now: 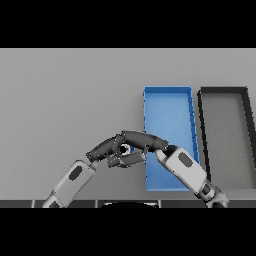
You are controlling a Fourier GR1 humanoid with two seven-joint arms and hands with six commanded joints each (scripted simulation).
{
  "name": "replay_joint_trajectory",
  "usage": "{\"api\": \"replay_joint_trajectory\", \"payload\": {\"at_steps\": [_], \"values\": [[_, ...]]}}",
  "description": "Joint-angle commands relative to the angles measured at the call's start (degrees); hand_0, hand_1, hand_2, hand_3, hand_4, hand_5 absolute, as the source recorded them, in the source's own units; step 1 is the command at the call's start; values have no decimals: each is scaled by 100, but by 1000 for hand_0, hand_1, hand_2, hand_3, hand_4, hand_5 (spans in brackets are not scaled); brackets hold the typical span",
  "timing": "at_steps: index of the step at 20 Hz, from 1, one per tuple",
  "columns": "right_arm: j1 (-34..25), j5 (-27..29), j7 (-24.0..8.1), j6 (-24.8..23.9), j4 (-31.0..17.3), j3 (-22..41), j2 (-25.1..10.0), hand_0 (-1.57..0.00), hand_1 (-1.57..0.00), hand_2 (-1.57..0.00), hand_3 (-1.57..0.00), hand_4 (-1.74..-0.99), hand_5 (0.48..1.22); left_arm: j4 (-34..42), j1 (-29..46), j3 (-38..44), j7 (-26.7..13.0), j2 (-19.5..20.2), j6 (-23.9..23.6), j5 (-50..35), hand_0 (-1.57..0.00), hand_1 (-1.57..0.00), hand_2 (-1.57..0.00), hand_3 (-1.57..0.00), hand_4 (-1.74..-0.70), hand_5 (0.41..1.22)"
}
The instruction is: Pick up the blue pipe and place it into the blue bin.
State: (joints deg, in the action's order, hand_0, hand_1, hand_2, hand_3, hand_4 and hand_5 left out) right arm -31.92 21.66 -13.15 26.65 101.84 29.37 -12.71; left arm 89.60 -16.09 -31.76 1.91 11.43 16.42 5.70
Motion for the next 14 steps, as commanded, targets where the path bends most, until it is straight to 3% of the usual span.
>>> {"api": "replay_joint_trajectory", "payload": {"at_steps": [1,7,10,14], "values": [[-16,-18,5,8,-26,-1,-9,-1569,-1569,-1569,-1568,-1495,1218,4,-7,7,-55,-6,-7,-8,-79,-74,-66,-72,-889,664],[-104,261,-92,-62,-146,-118,85,-1570,-1570,-1570,-1570,-1488,1220,-79,46,79,-300,-69,24,-203,-20,-19,-17,-18,-897,569],[-74,822,-458,-257,67,-215,23,-1571,-1571,-1571,-1571,-1491,1221,-27,102,48,-497,-95,-13,-193,-10,-9,-8,-9,-901,548],[-546,1893,-1228,-596,212,-575,-164,-1571,-1571,-1571,-1571,-1639,1221,-16,156,45,-467,-106,-36,-223,-3,-3,-3,-3,-915,514]]}}
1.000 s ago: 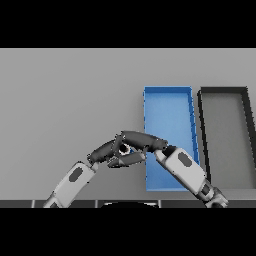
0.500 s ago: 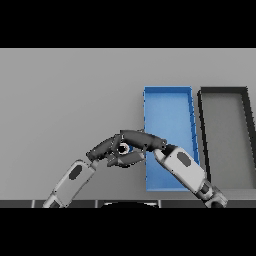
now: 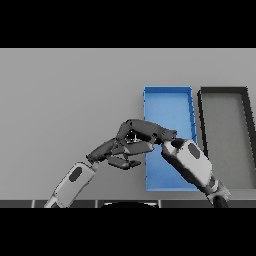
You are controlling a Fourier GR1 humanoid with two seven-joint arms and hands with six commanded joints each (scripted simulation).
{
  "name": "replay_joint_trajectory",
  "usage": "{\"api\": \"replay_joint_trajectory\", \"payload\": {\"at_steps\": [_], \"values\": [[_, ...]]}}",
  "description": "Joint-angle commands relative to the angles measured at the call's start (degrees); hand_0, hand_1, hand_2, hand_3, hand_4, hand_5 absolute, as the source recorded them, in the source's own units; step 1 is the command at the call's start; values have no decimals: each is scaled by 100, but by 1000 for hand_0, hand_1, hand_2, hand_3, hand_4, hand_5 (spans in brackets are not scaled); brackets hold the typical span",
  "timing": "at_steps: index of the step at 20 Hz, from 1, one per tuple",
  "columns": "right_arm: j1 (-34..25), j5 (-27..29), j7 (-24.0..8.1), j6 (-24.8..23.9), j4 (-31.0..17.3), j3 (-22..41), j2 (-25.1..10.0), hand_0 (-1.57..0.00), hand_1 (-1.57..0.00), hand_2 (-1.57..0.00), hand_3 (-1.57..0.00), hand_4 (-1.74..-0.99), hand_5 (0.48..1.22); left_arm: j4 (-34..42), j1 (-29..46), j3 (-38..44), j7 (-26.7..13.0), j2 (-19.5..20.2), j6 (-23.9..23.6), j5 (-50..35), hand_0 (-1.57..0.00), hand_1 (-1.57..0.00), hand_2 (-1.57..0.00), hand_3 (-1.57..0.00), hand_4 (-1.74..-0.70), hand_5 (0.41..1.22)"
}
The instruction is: Pick up the blue pipe and place it into the blue bin.
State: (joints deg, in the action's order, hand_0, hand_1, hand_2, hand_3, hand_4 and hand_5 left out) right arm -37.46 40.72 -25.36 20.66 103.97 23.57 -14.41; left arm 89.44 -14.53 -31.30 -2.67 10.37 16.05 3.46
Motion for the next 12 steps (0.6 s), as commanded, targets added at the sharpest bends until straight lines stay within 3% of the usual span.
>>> {"api": "replay_joint_trajectory", "payload": {"at_steps": [1,3,5,8,12], "values": [[-119,227,-235,-145,0,-98,-7,-1571,-1571,-1571,-1571,-1659,1221,90,40,-30,-44,28,47,-48,-3,-2,-2,-2,-915,507],[-630,953,-575,-581,66,-539,-186,-1571,-1571,-1571,-1571,-1689,1171,23,-50,-27,-113,-18,31,-56,-1,-1,-1,-1,-920,503],[-1142,1438,-390,-844,-30,-881,-294,-1571,-1571,-1571,-1571,-1707,1141,56,12,-71,-184,30,63,-35,0,0,0,0,-917,503],[-1845,1348,29,-1129,-451,-1263,-639,-1571,-1571,-1571,-1571,-1724,1117,195,87,-97,-52,100,72,-19,0,0,0,0,-908,502],[-2360,931,201,-1512,-1471,-1561,-1046,-1571,-1571,-1571,-1571,-1734,1127,201,107,-60,-68,144,118,-74,1,1,1,1,-907,491]]}}
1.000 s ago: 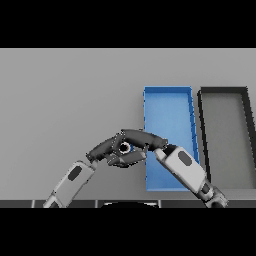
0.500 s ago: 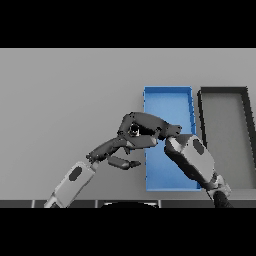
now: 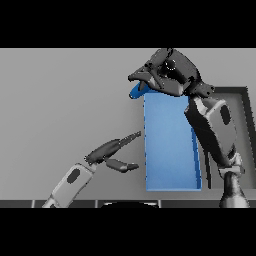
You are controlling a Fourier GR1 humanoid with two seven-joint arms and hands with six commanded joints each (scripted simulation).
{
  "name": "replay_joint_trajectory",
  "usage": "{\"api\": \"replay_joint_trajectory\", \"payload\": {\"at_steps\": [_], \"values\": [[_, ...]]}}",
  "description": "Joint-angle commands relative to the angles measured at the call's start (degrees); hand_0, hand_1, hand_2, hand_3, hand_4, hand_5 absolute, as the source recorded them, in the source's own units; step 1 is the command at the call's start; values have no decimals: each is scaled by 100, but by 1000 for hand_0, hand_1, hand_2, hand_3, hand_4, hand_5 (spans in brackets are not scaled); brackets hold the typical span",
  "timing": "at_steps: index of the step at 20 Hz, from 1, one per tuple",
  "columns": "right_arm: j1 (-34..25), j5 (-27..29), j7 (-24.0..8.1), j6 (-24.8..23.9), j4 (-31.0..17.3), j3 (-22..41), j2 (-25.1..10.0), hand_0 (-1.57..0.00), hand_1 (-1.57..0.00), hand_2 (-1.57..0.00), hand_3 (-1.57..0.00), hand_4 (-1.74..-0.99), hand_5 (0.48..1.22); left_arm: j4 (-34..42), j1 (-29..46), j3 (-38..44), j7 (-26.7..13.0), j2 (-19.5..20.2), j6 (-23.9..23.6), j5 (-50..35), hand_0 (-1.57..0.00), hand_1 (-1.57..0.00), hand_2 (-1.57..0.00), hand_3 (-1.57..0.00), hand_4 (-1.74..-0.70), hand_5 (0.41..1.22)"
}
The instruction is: Pick up the blue pipe and place it into the blue bin.
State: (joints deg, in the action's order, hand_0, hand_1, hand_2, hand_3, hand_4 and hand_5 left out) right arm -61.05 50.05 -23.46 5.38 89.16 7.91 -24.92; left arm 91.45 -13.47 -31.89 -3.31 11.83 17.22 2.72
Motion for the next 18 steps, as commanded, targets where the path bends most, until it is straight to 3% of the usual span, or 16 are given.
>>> {"api": "replay_joint_trajectory", "payload": {"at_steps": [1,4,7,11,16,18], "values": [[-21,-58,12,-76,-239,-73,-69,-1571,-1571,-1571,-1571,-1735,1131,-54,17,27,23,18,32,-36,1,1,1,1,-907,491],[281,-357,-26,-86,-907,-162,-378,-1571,-1571,-1571,-1571,-1738,1129,3,-12,102,-20,39,17,-102,1,1,1,1,-910,487],[784,-442,-161,-209,-1111,-125,-486,-1571,-1571,-1571,-1571,-1740,1117,-44,-80,125,-140,2,12,-126,1,1,1,1,-898,489],[1638,-692,-312,-540,-1116,137,-472,-1571,-1571,-1571,-1571,-1740,1120,-89,-75,142,-168,-6,-1,-125,1,1,1,1,-890,474],[2544,-648,-1096,-919,-885,458,-577,-1571,-1571,-1571,-1571,-1741,1122,18,47,31,-53,-9,13,-83,1,1,1,1,-881,463],[2760,-643,-1148,-960,-859,654,-670,-1571,-1571,-1571,-1571,-1655,1124,3,17,73,-110,-9,-10,-101,1,1,1,1,-882,464]]}}
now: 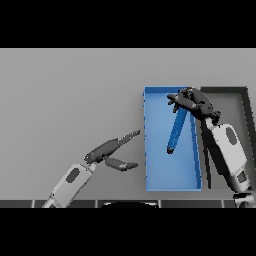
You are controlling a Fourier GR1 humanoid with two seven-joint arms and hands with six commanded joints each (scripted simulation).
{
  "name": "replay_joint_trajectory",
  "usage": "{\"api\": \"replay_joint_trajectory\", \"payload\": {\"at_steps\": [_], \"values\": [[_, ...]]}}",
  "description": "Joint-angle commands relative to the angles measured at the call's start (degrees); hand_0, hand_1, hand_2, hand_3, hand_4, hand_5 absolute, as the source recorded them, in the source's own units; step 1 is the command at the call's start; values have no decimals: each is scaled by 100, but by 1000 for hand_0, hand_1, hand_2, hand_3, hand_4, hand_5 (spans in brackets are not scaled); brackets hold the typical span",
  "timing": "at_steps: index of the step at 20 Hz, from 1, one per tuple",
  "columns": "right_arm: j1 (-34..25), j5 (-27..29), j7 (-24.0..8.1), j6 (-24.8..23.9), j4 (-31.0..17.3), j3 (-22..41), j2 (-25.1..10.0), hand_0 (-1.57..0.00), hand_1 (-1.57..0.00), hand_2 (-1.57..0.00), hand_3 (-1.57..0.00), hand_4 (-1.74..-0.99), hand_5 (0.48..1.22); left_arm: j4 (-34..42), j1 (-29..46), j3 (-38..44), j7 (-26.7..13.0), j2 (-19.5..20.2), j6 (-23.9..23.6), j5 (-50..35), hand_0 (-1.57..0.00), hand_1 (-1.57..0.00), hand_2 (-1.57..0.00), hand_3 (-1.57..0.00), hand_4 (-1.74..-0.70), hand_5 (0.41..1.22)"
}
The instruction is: Pick up the blue pipe and place it into the blue bin.
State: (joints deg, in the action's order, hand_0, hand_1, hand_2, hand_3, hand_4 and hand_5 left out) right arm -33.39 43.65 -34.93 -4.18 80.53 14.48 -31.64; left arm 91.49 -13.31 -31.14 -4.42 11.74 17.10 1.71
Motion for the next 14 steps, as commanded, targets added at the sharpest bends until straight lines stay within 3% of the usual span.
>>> {"api": "replay_joint_trajectory", "payload": {"at_steps": [1,2,3,4,6,9,10,14], "values": [[96,-45,0,26,-80,133,-22,-1571,-1571,-1571,-1571,-1622,1121,-23,-11,-16,24,-17,-9,28,1,1,1,1,-882,462],[170,-17,0,57,-197,295,-92,-1571,-1571,-1571,-1571,-1591,1114,-92,-10,-2,17,-6,-17,52,1,1,1,1,-884,460],[175,101,0,-64,-354,604,-191,-1571,-1571,-1571,-1330,-1599,1110,-49,-42,14,-25,-20,-7,7,1,1,1,1,-885,457],[149,256,52,-301,-422,887,-283,-1563,-1459,-1393,-1122,-1547,1133,-63,-2,5,-13,-15,3,-1,1,1,1,1,-886,455],[36,601,69,-513,-593,1215,-442,-1045,-933,-891,-718,-1455,1164,-71,-29,16,-9,-4,-10,20,1,1,1,1,-885,454],[-241,1022,54,-514,-834,1907,-710,-534,-477,-456,-367,-1285,1141,-46,-31,15,-43,-9,-13,5,1,1,1,1,-888,453],[-372,1105,41,-448,-865,2146,-835,-427,-382,-364,-293,-1242,1081,-47,-82,-6,-137,-83,-50,13,1,1,1,1,-889,453],[-768,614,830,-260,-1092,3003,-1044,-174,-156,-149,-120,-1149,887,-7,-5,-7,-54,-46,-31,-21,1,1,1,1,-896,451]]}}
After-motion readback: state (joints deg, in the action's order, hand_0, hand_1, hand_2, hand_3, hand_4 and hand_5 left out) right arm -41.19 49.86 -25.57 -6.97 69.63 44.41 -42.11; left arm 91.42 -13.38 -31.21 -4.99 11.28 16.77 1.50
